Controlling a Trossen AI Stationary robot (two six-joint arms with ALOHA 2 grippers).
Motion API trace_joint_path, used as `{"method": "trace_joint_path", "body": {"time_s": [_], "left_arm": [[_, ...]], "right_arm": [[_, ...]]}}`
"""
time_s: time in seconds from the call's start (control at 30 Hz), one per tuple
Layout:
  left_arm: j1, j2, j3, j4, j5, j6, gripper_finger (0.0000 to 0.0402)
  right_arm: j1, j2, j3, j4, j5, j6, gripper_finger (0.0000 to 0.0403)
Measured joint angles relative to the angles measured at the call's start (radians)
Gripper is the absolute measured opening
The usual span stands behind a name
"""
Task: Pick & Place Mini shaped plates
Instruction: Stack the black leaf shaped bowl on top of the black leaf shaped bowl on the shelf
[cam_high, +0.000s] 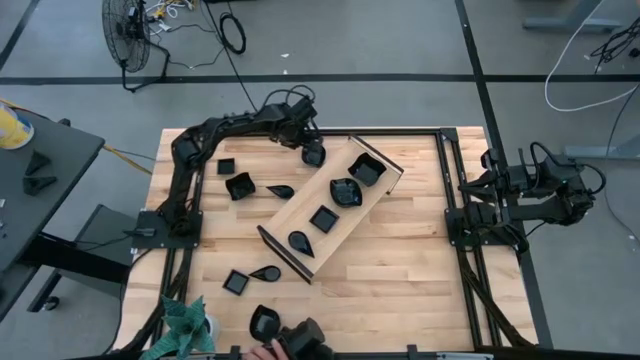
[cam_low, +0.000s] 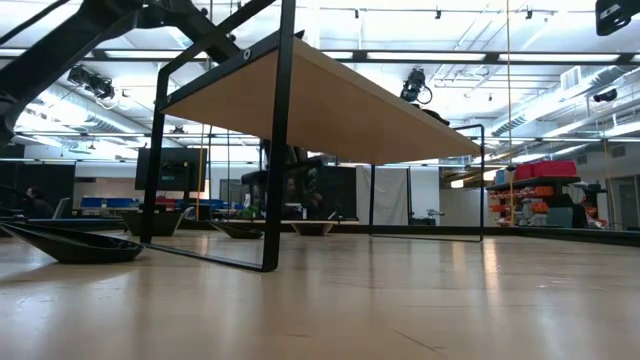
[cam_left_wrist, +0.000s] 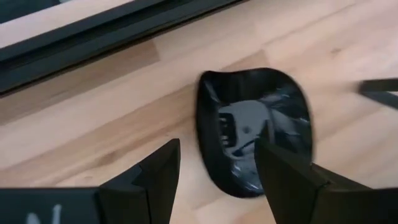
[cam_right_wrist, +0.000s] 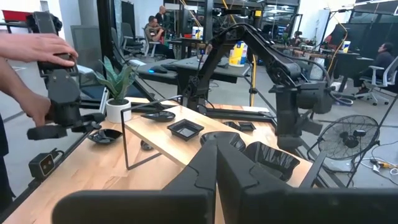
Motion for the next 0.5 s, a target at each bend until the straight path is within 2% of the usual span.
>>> {"method": "trace_joint_path", "body": {"time_s": [0.27,0.5], "left_arm": [[0.018,0.042,0.0,0.008,-0.019,0.0,0.021],[0.016,0.071,0.0,0.028,0.034,0.0,0.021]], "right_arm": [[0.0,0.0,0.0,0.0,0.0,0.0,0.001],[0.0,0.0,0.0,0.0,0.0,0.0,0.001]]}}
